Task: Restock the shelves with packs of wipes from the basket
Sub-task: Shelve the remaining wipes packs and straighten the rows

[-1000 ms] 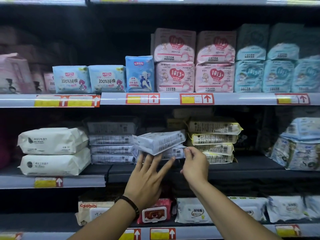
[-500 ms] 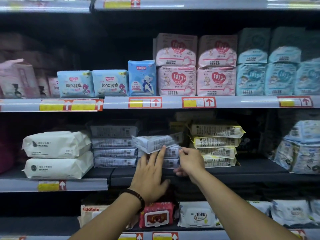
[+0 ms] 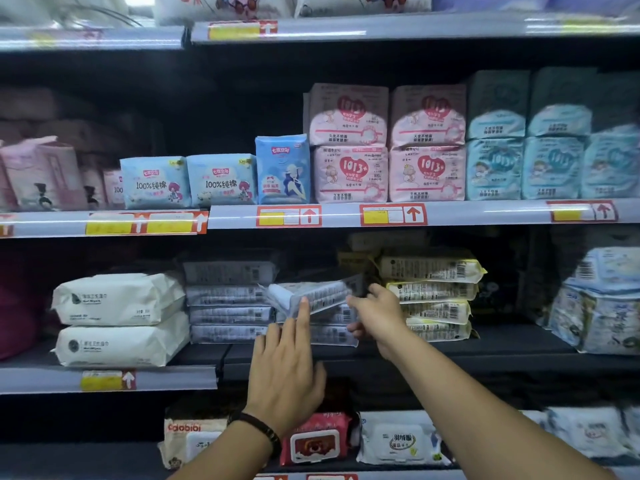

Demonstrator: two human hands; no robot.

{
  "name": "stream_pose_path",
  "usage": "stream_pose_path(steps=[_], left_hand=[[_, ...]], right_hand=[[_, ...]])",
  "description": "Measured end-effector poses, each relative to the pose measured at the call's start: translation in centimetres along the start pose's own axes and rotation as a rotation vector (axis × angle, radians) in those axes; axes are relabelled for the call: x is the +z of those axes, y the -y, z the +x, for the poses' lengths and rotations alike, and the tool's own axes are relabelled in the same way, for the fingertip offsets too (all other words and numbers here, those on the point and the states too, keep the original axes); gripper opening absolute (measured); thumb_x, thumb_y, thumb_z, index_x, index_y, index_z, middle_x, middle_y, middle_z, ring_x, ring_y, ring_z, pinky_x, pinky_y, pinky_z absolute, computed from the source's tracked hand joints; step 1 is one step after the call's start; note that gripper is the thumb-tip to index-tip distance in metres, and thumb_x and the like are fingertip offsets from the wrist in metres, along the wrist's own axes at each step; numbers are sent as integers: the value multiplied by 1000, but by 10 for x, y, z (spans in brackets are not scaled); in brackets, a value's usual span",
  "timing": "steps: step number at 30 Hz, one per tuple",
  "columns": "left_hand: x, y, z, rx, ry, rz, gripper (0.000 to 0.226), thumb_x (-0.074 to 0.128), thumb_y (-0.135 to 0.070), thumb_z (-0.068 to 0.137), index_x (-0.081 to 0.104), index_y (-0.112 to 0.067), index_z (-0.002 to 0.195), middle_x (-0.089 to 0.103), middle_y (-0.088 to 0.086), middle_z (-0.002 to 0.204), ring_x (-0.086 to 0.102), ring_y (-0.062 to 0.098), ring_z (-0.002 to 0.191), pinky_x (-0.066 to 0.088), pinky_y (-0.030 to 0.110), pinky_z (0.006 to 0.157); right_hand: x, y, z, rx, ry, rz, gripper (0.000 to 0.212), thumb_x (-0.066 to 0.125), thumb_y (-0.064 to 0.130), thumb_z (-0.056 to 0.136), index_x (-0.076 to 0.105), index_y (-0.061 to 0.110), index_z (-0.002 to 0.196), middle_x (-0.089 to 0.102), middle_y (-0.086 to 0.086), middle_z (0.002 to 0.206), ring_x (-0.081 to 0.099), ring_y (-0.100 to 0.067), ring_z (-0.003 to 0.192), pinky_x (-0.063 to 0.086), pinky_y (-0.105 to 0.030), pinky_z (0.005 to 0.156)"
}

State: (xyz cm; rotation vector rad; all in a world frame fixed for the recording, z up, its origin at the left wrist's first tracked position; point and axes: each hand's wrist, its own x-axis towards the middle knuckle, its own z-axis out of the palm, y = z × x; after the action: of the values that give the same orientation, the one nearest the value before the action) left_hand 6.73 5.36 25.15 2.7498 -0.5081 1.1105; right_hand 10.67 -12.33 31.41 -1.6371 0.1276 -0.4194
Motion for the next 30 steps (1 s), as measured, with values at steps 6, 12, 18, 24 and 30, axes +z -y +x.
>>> stream_pose_path(steps=[6, 12, 18, 24, 30], left_hand=[[0, 8, -3, 38, 131, -76, 100, 51, -49, 93, -13, -29, 166, 33, -1, 149, 36, 23, 127, 42, 37, 106], [5, 11, -4, 73, 140, -96, 105, 58, -47, 91, -12, -27, 167, 34, 2, 150, 34, 24, 129, 41, 37, 108], [-3, 6, 3, 140, 165, -13, 105, 53, -49, 91, -20, -30, 165, 30, 0, 154, 34, 27, 132, 36, 42, 111], [-1, -5, 28, 49, 152, -11, 97, 54, -53, 90, 2, -24, 167, 26, 6, 151, 32, 29, 133, 35, 43, 110], [3, 5, 37, 61, 237, 127, 99, 54, -51, 94, -7, -22, 167, -9, 14, 173, 0, 42, 158, 14, 59, 126]], right_hand=[[1, -5, -8, -36, -17, 77, 57, 77, 19, 96, 46, 16, 145, 49, -11, 159, 74, -23, 59, 65, -37, 62], [0, -6, -10, -61, -229, -55, 15, 70, 29, 101, 57, 21, 102, 67, 1, 110, 74, -24, 50, 65, -42, 57], [-9, -6, -6, -132, -475, -260, 27, 69, 36, 101, 57, 29, 78, 71, 6, 72, 71, -28, 68, 62, -45, 63], [-13, -5, -22, -213, -510, -321, 22, 71, 38, 98, 63, 29, 80, 68, 13, 73, 67, -18, 72, 53, -33, 57], [-7, -7, -16, -132, -309, -343, 5, 65, 42, 101, 64, 37, 103, 74, 16, 93, 72, -19, 83, 61, -39, 73]])
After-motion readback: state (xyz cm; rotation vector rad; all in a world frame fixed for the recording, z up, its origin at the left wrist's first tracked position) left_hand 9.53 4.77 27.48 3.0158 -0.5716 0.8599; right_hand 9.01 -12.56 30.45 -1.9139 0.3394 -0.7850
